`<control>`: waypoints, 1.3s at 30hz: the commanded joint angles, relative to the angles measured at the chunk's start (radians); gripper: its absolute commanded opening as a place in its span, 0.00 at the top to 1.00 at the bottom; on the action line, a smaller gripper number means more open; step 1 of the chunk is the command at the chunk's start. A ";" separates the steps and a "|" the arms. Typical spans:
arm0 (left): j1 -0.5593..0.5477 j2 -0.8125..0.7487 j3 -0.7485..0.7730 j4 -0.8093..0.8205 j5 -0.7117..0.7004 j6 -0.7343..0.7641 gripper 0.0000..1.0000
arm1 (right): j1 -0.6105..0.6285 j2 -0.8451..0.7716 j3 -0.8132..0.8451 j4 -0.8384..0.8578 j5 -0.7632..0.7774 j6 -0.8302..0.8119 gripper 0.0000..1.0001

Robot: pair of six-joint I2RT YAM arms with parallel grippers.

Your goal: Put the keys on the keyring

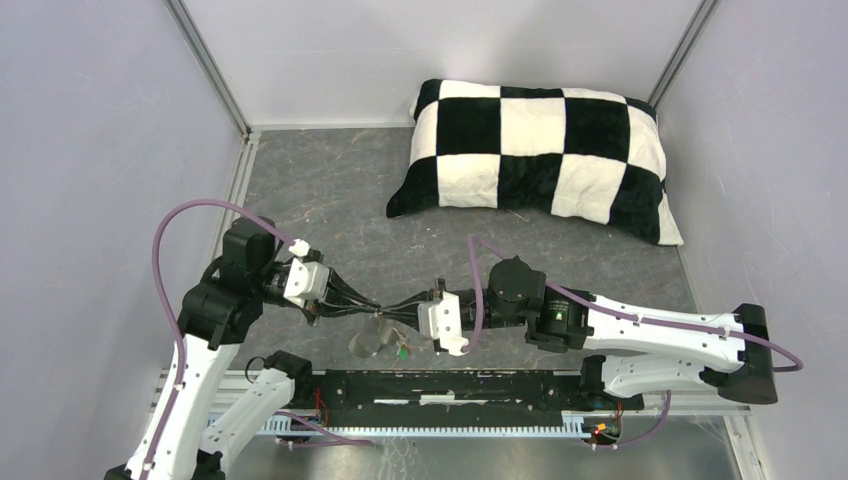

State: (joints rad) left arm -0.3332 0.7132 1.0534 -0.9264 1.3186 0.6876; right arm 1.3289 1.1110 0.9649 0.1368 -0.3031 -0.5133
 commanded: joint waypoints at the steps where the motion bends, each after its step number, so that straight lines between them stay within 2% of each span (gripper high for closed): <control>1: 0.000 -0.016 0.037 0.032 0.075 0.030 0.98 | -0.020 0.012 0.028 0.039 0.077 0.051 1.00; 11: 0.000 -0.028 0.032 0.033 0.079 0.032 0.98 | -0.049 0.025 0.026 0.079 0.081 0.182 1.00; 17: 0.000 -0.029 0.031 0.032 0.083 0.032 0.98 | -0.051 0.052 0.071 0.030 0.099 0.219 1.00; 29: 0.000 -0.037 0.023 0.032 0.074 0.038 0.98 | -0.052 0.070 0.109 -0.014 0.271 0.364 1.00; 39: 0.000 -0.038 0.025 0.033 0.060 0.031 0.98 | -0.072 0.023 0.027 0.047 0.368 0.480 0.99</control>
State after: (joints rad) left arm -0.3199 0.6956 1.0534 -0.8879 1.2541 0.7136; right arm 1.3003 1.1496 1.0164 0.1112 -0.1238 -0.0719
